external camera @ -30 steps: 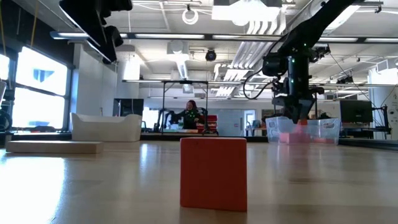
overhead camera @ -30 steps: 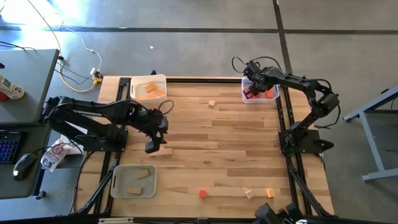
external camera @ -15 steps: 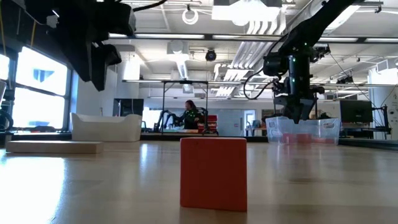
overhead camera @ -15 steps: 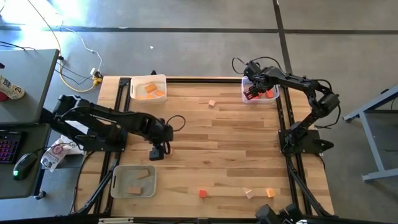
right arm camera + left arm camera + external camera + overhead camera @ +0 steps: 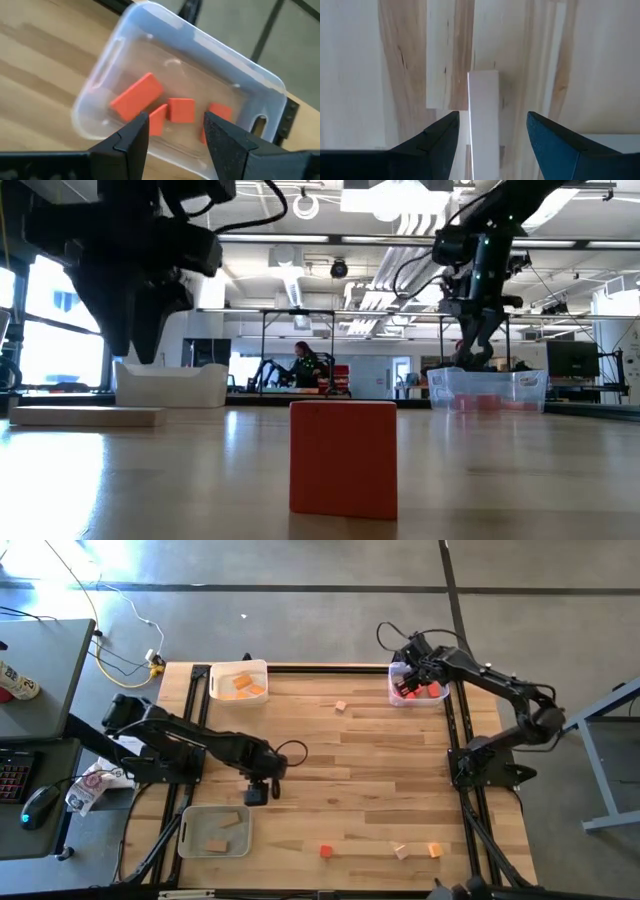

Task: Sort & place blocks by color
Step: Put the brown block into the gray bin, then put the yellow block into the white bin

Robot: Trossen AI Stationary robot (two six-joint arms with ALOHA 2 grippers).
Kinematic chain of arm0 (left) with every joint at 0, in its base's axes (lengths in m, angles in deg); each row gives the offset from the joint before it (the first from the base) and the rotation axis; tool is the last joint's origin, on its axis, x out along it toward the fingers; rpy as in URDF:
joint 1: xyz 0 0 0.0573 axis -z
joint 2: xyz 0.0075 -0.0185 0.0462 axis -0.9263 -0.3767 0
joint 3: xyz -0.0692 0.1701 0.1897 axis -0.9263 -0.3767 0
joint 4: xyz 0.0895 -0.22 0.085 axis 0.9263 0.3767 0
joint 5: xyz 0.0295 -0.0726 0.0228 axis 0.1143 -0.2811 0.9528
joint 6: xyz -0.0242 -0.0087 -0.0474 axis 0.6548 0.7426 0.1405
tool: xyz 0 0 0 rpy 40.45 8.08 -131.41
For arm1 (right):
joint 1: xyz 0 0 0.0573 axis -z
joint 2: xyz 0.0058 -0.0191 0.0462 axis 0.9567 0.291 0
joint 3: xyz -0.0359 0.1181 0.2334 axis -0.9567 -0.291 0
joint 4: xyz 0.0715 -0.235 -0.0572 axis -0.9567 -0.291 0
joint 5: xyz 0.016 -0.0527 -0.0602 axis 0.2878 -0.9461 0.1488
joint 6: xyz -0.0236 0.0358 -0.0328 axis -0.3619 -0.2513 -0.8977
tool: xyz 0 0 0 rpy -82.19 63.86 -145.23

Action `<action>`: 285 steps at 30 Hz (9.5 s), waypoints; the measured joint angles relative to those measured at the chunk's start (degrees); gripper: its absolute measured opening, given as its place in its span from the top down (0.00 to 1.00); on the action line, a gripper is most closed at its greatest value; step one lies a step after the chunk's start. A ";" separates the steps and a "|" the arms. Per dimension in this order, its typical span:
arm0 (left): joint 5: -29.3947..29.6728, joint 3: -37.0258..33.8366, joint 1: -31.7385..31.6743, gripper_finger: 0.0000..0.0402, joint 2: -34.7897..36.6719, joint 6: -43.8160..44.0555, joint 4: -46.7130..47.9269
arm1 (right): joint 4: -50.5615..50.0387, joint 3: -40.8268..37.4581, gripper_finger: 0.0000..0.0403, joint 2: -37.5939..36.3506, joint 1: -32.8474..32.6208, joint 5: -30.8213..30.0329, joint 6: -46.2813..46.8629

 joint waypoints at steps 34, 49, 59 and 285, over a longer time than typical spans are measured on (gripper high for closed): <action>1.79 0.26 0.58 0.61 -14.91 -1.66 -4.45 | -0.19 0.02 0.57 -1.97 -5.06 -0.49 0.16; 2.98 -0.13 0.49 0.76 -10.37 -2.25 -4.20 | -0.23 0.02 0.57 -1.97 -6.17 -3.97 1.10; 7.25 -0.09 1.16 0.76 -3.13 -3.23 -1.92 | -0.28 0.02 0.57 -1.97 -11.53 -5.30 3.13; -33.30 -0.96 -31.15 0.51 14.85 23.82 -56.97 | 28.24 20.57 0.74 7.67 -53.71 -7.49 -33.51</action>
